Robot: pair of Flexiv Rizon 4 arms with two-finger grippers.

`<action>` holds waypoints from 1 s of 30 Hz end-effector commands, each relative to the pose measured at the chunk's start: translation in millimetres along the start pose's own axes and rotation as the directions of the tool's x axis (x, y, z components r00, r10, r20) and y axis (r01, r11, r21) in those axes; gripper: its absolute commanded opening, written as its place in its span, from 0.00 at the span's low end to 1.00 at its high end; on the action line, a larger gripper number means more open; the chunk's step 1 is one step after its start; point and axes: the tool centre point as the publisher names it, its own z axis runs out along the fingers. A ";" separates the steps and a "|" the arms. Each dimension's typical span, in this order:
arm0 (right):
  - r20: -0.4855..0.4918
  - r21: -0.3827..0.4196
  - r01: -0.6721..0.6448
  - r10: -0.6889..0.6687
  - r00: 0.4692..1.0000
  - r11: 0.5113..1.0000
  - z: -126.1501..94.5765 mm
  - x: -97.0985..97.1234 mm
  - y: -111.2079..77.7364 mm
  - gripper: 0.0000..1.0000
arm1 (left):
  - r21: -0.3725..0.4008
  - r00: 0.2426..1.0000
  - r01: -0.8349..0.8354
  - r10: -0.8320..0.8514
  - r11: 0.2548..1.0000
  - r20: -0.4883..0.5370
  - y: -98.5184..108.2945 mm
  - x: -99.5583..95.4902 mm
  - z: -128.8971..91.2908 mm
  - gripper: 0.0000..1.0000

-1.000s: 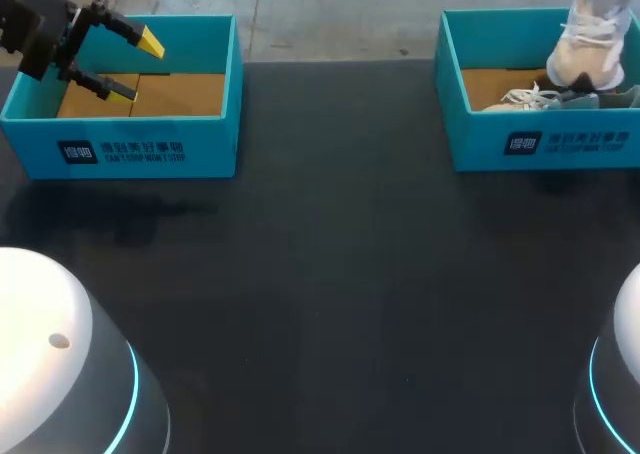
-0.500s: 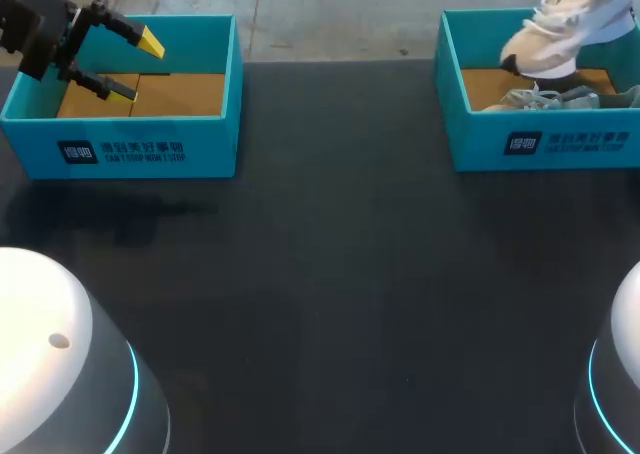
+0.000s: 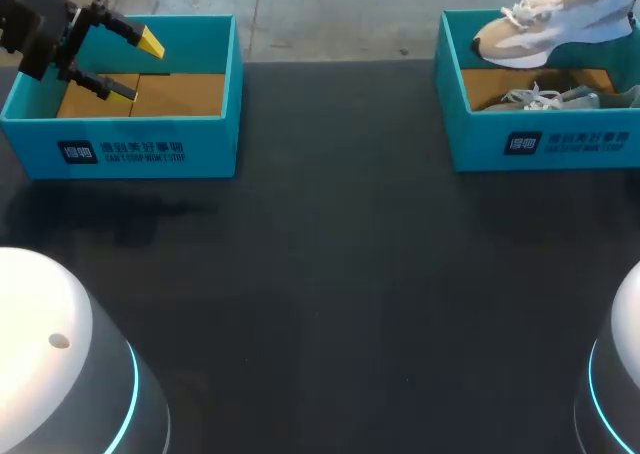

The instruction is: Take the shoe out of the shoebox, open the shoe tongue, remove and reinsert the insole, then place the shoe into the shoebox

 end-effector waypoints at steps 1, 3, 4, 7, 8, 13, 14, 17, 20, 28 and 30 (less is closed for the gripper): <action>-0.003 0.009 0.001 -0.001 1.000 1.000 -2.2 -2.2 3.5 0.00 | -0.002 1.000 0.000 0.000 1.000 -0.003 -1.1 -0.4 0.0 1.00; -0.003 0.009 0.001 -0.001 1.000 1.000 -2.2 -2.2 3.5 0.00 | -0.002 1.000 0.000 0.000 1.000 -0.003 -1.1 -0.4 0.0 1.00; -0.003 0.009 0.001 -0.001 1.000 1.000 -2.2 -2.2 3.5 0.00 | -0.002 1.000 0.000 0.000 1.000 -0.003 -1.1 -0.4 0.0 1.00; -0.003 0.009 0.001 -0.001 1.000 1.000 -2.2 -2.2 3.5 0.00 | -0.002 1.000 0.000 0.000 1.000 -0.003 -1.1 -0.4 0.0 1.00; -0.003 0.009 0.001 -0.001 1.000 1.000 -2.2 -2.2 3.5 0.00 | -0.002 1.000 0.000 0.000 1.000 -0.003 -1.1 -0.4 0.0 1.00; -0.052 -0.021 -0.131 0.130 0.990 0.991 1.4 -8.7 7.5 0.00 | -0.002 1.000 0.000 0.000 1.000 -0.003 -1.1 -0.4 0.0 1.00; -0.066 -0.020 -0.157 0.156 0.986 0.987 2.3 -11.1 7.5 0.00 | -0.002 1.000 0.000 0.000 1.000 -0.003 -1.1 -0.4 0.0 1.00; -0.080 -0.017 -0.193 0.191 0.978 0.981 2.9 -13.9 8.6 0.00 | -0.002 1.000 0.000 0.000 1.000 -0.003 -1.1 -0.4 0.0 1.00; -0.073 -0.014 -0.229 0.227 0.971 0.973 5.8 -12.9 9.4 0.00 | -0.002 1.000 0.000 0.000 1.000 -0.003 -1.1 -0.4 0.0 1.00; -0.069 -0.027 -0.264 0.262 0.963 0.964 18.2 -4.8 10.5 0.00 | -0.002 1.000 0.000 0.000 1.000 -0.003 -1.1 -0.4 0.0 1.00; -0.060 -0.032 -0.277 0.274 0.960 0.960 23.9 -2.7 10.3 0.00 | -0.002 1.000 0.000 0.000 1.000 -0.003 -1.1 -0.4 0.0 1.00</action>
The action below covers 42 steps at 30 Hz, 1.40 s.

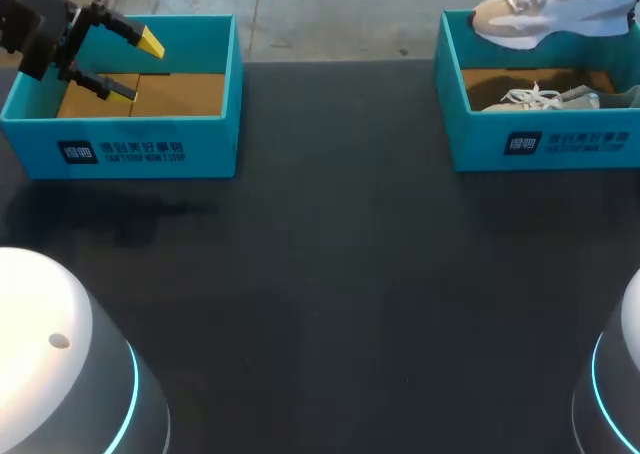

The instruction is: Take the shoe out of the shoebox, open the shoe tongue, remove and reinsert the insole, then place the shoe into the shoebox

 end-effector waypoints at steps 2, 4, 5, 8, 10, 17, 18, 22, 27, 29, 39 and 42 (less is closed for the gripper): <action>0.022 -0.019 -0.032 0.032 0.999 0.999 17.1 4.3 -2.5 0.00 | -0.002 1.000 0.000 0.000 1.000 -0.003 -1.1 -0.4 -0.1 1.00; 0.017 -0.025 -0.047 0.047 0.999 0.999 24.0 4.4 -3.9 0.00 | -0.002 1.000 0.000 0.000 1.000 -0.003 -1.1 -0.4 -0.1 1.00; 0.018 -0.028 -0.054 0.054 0.998 0.998 27.1 4.3 -4.7 0.00 | -0.002 1.000 0.000 0.000 1.000 -0.003 -1.1 -0.4 -0.1 1.00; 0.019 -0.027 -0.065 0.065 0.998 0.998 35.8 5.1 -6.3 0.00 | -0.002 1.000 0.000 0.000 1.000 -0.003 -1.1 -0.4 -0.1 1.00; 0.020 -0.023 -0.066 0.066 0.998 0.998 39.9 6.3 -7.3 0.00 | -0.002 1.000 0.000 0.000 1.000 -0.003 -1.1 -0.4 -0.1 1.00; 0.019 -0.007 -0.069 0.069 0.997 0.998 50.8 4.8 -9.2 0.00 | -0.002 1.000 0.000 0.000 1.000 -0.003 -1.1 -0.4 -0.1 1.00; 0.020 -0.005 -0.070 0.070 0.997 0.998 51.7 4.4 -10.1 0.00 | -0.002 1.000 0.000 0.000 1.000 -0.003 -1.1 -0.4 -0.1 1.00; 0.023 0.005 -0.073 0.073 0.997 0.997 56.5 3.3 -13.1 0.00 | -0.002 1.000 0.000 0.000 1.000 -0.003 -1.1 -0.4 -0.1 1.00; 0.028 0.013 -0.080 0.080 0.996 0.997 61.8 4.3 -15.5 0.00 | -0.002 1.000 0.000 0.000 1.000 -0.003 -1.1 -0.4 -0.1 1.00; 0.029 0.017 -0.082 0.081 0.996 0.997 63.3 5.4 -16.0 0.00 | -0.002 1.000 0.000 0.000 1.000 -0.003 -1.1 -0.4 -0.1 1.00; 0.033 0.039 -0.084 0.082 0.996 0.996 76.0 11.5 -24.3 0.00 | -0.002 1.000 0.000 0.000 1.000 -0.003 -1.1 -0.4 -0.1 1.00; 0.032 0.047 -0.085 0.083 0.996 0.995 80.6 12.6 -26.2 0.00 | -0.002 1.000 0.000 0.000 1.000 -0.003 -1.1 -0.4 -0.1 1.00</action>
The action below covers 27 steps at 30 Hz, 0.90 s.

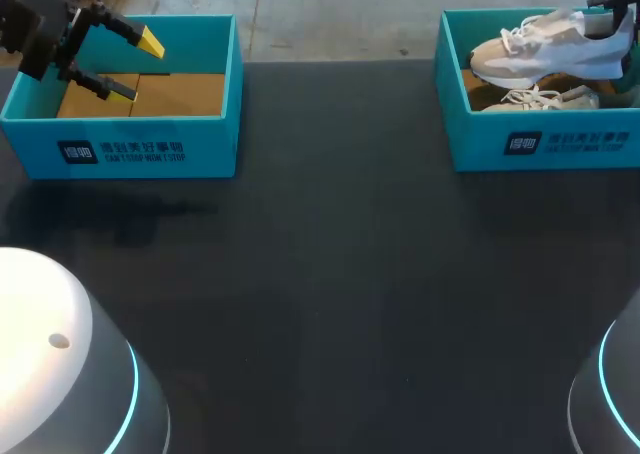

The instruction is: Take the shoe out of the shoebox, open the shoe tongue, remove and reinsert the insole, then place the shoe into the shoebox

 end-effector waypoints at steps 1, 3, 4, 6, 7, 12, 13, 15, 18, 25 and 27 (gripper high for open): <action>-0.001 0.005 -0.002 0.002 1.000 1.000 4.6 1.9 -0.3 0.00 | -0.002 1.000 0.000 0.000 1.000 -0.003 -1.1 -0.4 -0.1 1.00; 0.001 0.009 -0.004 0.004 1.000 1.000 7.2 2.9 -1.2 0.00 | -0.002 1.000 0.000 0.000 1.000 -0.003 -1.1 -0.4 -0.1 1.00; 0.002 0.011 -0.006 0.006 1.000 1.000 8.3 3.2 -1.5 0.00 | -0.002 1.000 0.000 0.000 1.000 -0.003 -1.1 -0.4 -0.1 1.00; 0.004 0.013 -0.009 0.009 1.000 1.000 10.7 4.1 -2.1 0.00 | -0.002 1.000 0.000 0.000 1.000 -0.003 -1.1 -0.4 -0.1 1.00; 0.005 0.014 -0.010 0.010 1.000 1.000 11.3 4.3 -2.3 0.00 | -0.002 1.000 0.000 0.000 1.000 -0.003 -1.1 -0.4 -0.1 1.00; 0.007 0.022 -0.013 0.013 1.000 1.000 13.5 4.9 -3.9 0.00 | -0.002 1.000 0.000 0.000 1.000 -0.003 -1.1 -0.4 -0.1 1.00; 0.008 0.022 -0.014 0.013 1.000 1.000 14.1 4.8 -4.2 0.00 | -0.002 1.000 0.000 0.000 1.000 -0.003 -1.1 -0.4 -0.1 1.00; 0.009 0.023 -0.014 0.014 1.000 1.000 14.4 4.8 -4.2 0.00 | -0.002 1.000 0.000 0.000 1.000 -0.003 -1.1 -0.4 -0.1 1.00; 0.011 0.023 -0.014 0.014 1.000 1.000 14.6 4.6 -4.1 0.00 | -0.002 1.000 0.000 0.000 1.000 -0.003 -1.1 -0.4 -0.1 1.00; 0.012 0.022 -0.016 0.016 1.000 1.000 12.7 3.6 -3.3 0.00 | -0.002 1.000 0.000 0.000 1.000 -0.003 -1.1 -0.4 -0.1 1.00; 0.013 0.019 -0.018 0.018 1.000 1.000 11.3 3.0 -3.1 0.00 | -0.002 1.000 0.000 0.000 1.000 -0.003 -1.1 -0.4 -0.1 1.00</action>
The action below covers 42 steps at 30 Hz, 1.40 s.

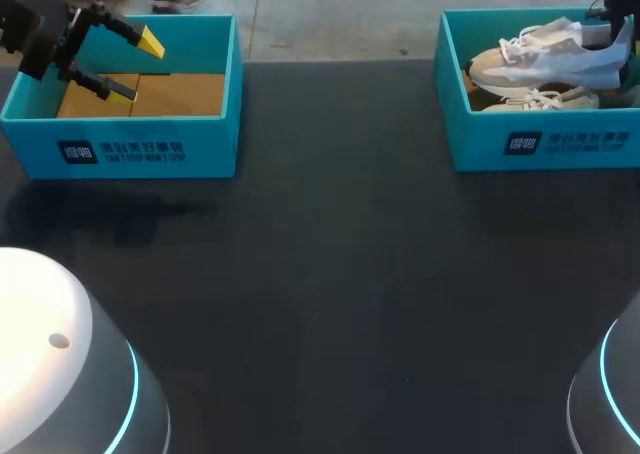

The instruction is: Take the shoe out of the shoebox, open the shoe tongue, remove and reinsert the insole, then place the shoe into the shoebox

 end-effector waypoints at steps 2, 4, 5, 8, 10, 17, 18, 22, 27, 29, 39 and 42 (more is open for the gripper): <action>0.003 0.001 -0.004 0.004 1.000 1.000 -4.0 -2.9 3.2 0.00 | -0.002 1.000 0.000 0.000 1.000 -0.003 -1.1 -0.4 0.0 1.00; 0.005 -0.001 -0.007 0.007 1.000 1.000 -5.9 -4.5 3.8 0.00 | -0.002 1.000 0.000 0.000 1.000 -0.003 -1.1 -0.4 0.0 1.00; 0.007 -0.006 -0.011 0.011 1.000 1.000 -8.3 -5.7 4.7 0.00 | -0.002 1.000 0.000 0.000 1.000 -0.003 -1.1 -0.4 0.0 1.00; 0.009 -0.019 -0.016 0.017 1.000 1.000 -12.7 -7.6 7.4 0.00 | -0.002 1.000 0.000 0.000 1.000 -0.003 -1.1 -0.4 0.0 1.00; 0.011 -0.024 -0.018 0.018 1.000 1.000 -14.6 -8.6 10.1 0.00 | -0.002 1.000 0.000 0.000 1.000 -0.003 -1.1 -0.4 0.0 1.00; 0.018 -0.051 -0.024 0.025 1.000 0.998 -19.8 -9.3 19.6 0.00 | -0.002 1.000 0.000 0.000 1.000 -0.003 -1.1 -0.4 0.0 1.00; 0.019 -0.056 -0.027 0.028 0.999 0.998 -19.3 -9.2 21.0 0.00 | -0.002 1.000 0.000 0.000 1.000 -0.003 -1.1 -0.4 0.0 1.00; 0.031 -0.088 -0.048 0.051 0.998 0.995 -20.0 -7.7 25.1 0.00 | -0.002 1.000 0.000 0.000 1.000 -0.003 -1.1 -0.4 0.0 1.00; 0.037 -0.115 -0.086 0.091 0.995 0.990 -21.9 -6.5 29.6 0.00 | -0.002 1.000 0.000 0.000 1.000 -0.003 -1.1 -0.4 0.0 1.00; 0.033 -0.120 -0.095 0.100 0.994 0.988 -21.6 -6.4 31.9 0.00 | -0.002 1.000 0.000 0.000 1.000 -0.003 -1.1 -0.4 0.0 1.00; 0.019 -0.119 -0.127 0.130 0.991 0.985 -13.7 -2.3 38.7 0.00 | -0.002 1.000 0.000 0.000 1.000 -0.003 -1.1 -0.4 0.0 1.00; 0.021 -0.116 -0.132 0.135 0.991 0.984 -7.6 -1.1 39.0 0.00 | -0.002 1.000 0.000 0.000 1.000 -0.003 -1.1 -0.4 0.0 1.00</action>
